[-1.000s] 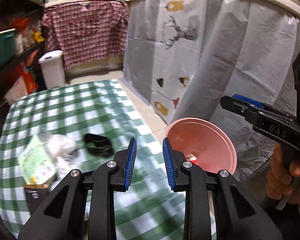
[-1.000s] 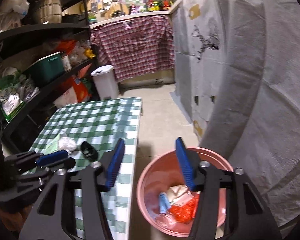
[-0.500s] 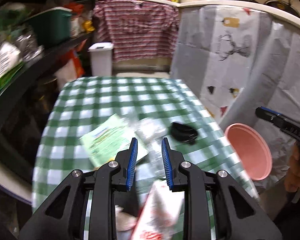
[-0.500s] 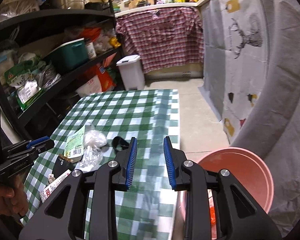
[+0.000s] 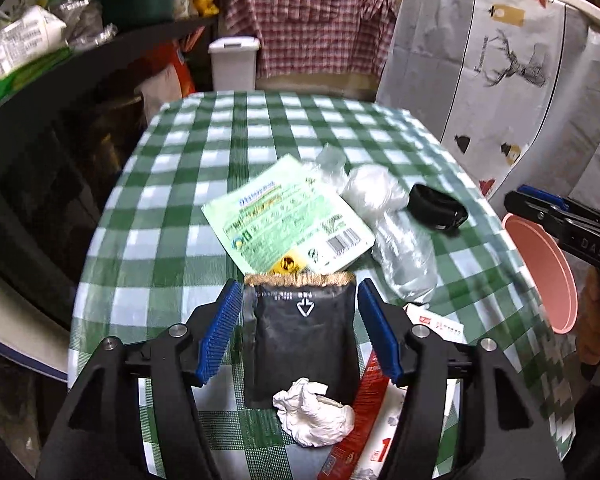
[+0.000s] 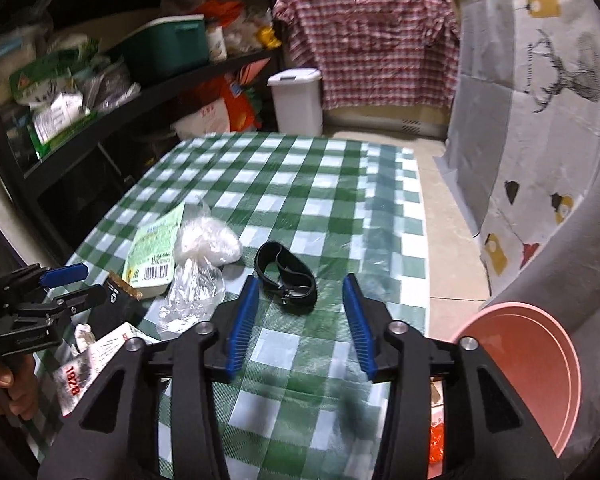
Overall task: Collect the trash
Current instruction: 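Grasp the black snack bag with the left tool while the right tool grasps the black strap, then carry the black bag in the left tool over the bucket while the right tool carries the strap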
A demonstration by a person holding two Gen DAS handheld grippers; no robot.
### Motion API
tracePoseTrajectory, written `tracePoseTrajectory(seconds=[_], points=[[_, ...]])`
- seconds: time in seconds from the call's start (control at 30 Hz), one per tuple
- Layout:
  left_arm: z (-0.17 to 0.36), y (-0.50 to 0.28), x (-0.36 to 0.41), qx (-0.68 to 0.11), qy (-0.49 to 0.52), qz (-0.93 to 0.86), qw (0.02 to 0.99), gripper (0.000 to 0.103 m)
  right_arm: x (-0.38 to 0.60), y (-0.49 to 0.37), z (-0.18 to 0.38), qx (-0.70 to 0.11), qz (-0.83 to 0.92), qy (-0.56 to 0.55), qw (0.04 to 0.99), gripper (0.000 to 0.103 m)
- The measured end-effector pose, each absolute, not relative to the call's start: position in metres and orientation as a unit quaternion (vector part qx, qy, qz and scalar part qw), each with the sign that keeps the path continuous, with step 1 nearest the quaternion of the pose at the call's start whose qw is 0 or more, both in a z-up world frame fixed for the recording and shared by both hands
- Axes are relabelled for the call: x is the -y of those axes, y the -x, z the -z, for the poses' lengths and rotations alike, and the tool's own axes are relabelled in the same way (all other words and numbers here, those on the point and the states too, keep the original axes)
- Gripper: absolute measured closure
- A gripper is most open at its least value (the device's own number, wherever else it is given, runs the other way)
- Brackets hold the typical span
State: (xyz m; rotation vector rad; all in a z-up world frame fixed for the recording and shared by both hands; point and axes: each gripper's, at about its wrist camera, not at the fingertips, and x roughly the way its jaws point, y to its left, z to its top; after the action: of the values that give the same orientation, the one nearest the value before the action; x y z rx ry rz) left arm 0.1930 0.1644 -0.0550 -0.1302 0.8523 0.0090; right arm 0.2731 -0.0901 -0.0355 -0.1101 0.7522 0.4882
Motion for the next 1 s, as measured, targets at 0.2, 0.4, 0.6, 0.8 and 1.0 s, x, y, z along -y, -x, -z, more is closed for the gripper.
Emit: tracePoseTrajectory(seconds=[0.2,0.4,0.6,0.8,1.0], points=[[0.073,-0.203,-0.173,-0.447,0.087,-0.002,0.890,0.037,0.073,-0.292,0.054,-0.385,-0.250,0.068,0.886,0.051],[0.082,-0.208,-0.166,-0.466,0.073,0.007,0.882,0.035,0.061,-0.301,0.066,-0.395,-0.259,0.081,0.878,0.051],[0.086,-0.213,-0.165,-0.476,0.065,0.003,0.877,0.036,0.055,-0.311,0.079,-0.406,-0.252,0.101,0.872,0.051],[0.086,-0.214,-0.163,-0.473,0.052,-0.001,0.880,0.041,0.055,-0.315,0.084,-0.410,-0.248,0.109,0.871,0.056],[0.077,-0.213,-0.168,-0.462,0.054,-0.007,0.885,0.051,0.058,-0.312,0.079,-0.405,-0.249,0.112,0.873,0.084]])
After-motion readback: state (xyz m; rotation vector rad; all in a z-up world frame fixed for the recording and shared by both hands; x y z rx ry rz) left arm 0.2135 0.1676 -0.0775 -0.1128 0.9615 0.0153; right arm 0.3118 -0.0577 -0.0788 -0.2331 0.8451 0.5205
